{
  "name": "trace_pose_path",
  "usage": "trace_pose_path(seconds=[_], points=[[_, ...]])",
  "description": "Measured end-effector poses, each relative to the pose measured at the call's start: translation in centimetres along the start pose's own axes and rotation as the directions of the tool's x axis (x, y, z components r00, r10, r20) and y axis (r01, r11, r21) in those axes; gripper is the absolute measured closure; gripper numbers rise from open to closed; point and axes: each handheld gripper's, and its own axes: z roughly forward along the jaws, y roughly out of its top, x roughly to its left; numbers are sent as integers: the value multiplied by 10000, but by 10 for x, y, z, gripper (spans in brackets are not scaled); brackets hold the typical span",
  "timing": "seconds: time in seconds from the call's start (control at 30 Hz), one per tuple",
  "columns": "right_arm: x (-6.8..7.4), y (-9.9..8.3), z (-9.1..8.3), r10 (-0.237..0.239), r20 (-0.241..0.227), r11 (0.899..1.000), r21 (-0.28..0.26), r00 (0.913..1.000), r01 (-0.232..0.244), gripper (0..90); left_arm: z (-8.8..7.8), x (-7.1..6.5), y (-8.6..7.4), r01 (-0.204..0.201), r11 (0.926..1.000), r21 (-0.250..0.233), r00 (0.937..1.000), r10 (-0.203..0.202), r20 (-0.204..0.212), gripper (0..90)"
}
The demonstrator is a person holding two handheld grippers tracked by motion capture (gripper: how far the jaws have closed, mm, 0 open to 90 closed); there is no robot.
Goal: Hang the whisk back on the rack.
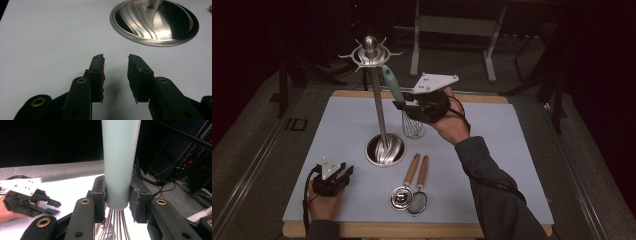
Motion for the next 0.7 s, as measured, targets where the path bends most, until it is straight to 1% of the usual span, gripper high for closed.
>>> trace_pose_path(seconds=[0.23, 0.33, 0.7], points=[[3, 3, 5, 104, -5, 9999, -26, 9999, -104, 671, 0, 0, 0, 2, 10000, -1, 10000, -2, 12, 663], [5, 4, 7, 66, 10, 10000, -11, 10000, -66, 662, 0, 0, 0, 7, 10000, -10, 10000, -7, 15, 664], [7, 3, 2, -196, -376, 9998, -67, 9991, 193, 609, 0, 0, 0, -11, 10000, -1, 10000, 11, -5, 661]])
